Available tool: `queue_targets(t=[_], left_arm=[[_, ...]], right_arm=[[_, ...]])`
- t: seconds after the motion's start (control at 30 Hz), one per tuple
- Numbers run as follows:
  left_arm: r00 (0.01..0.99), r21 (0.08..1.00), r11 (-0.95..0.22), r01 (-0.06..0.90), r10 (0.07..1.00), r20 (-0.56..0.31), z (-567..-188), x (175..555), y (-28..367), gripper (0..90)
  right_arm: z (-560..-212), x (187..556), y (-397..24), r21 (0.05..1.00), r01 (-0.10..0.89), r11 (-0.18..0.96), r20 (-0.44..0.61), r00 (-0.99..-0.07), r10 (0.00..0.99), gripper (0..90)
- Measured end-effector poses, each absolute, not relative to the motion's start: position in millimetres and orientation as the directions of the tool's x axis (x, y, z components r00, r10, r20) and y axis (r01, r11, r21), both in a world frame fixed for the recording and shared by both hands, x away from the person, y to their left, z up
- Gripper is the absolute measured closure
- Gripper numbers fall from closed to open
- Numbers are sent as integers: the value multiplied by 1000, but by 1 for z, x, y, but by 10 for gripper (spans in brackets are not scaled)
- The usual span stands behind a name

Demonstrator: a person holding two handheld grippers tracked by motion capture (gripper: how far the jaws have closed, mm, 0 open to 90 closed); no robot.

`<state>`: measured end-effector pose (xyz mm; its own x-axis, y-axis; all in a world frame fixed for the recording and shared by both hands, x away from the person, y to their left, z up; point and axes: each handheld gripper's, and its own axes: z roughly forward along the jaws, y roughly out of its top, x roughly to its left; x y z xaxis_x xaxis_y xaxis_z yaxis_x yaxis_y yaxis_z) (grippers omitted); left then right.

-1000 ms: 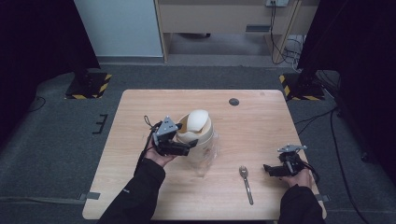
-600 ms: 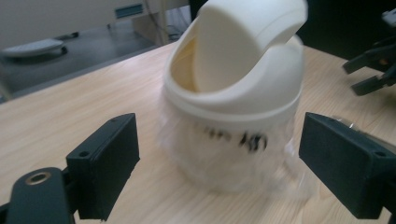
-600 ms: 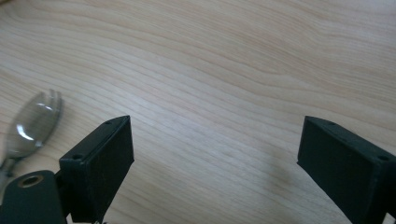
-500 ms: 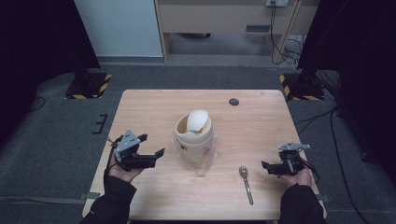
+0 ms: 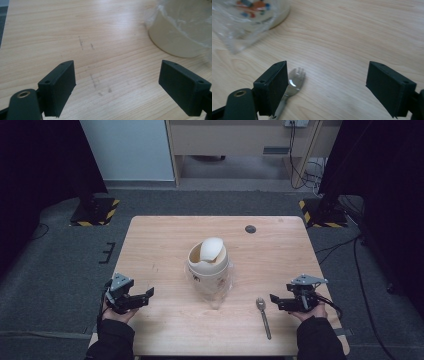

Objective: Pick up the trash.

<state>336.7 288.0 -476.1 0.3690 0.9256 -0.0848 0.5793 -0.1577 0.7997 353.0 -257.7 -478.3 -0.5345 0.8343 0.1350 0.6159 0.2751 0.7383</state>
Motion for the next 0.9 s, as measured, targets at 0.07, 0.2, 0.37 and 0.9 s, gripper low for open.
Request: queue_targets(t=[0.07,0.2,0.37,0.9], left_arm=[[364,792,-160,589,927,-83,-478,338,289,133],[358,788,-161,594,930,-79,-479,340,290,134],[353,792,-161,589,933,-73,-478,340,291,135],[359,789,-169,590,931,-69,-478,341,290,147]], right_arm=[[-478,352,-255,738,615,278,138,-540,830,193],[-481,347,-242,734,610,300,145,-572,807,215],[-489,344,-234,694,635,340,144,-585,798,228],[-511,347,-215,550,679,487,111,-637,763,416]])
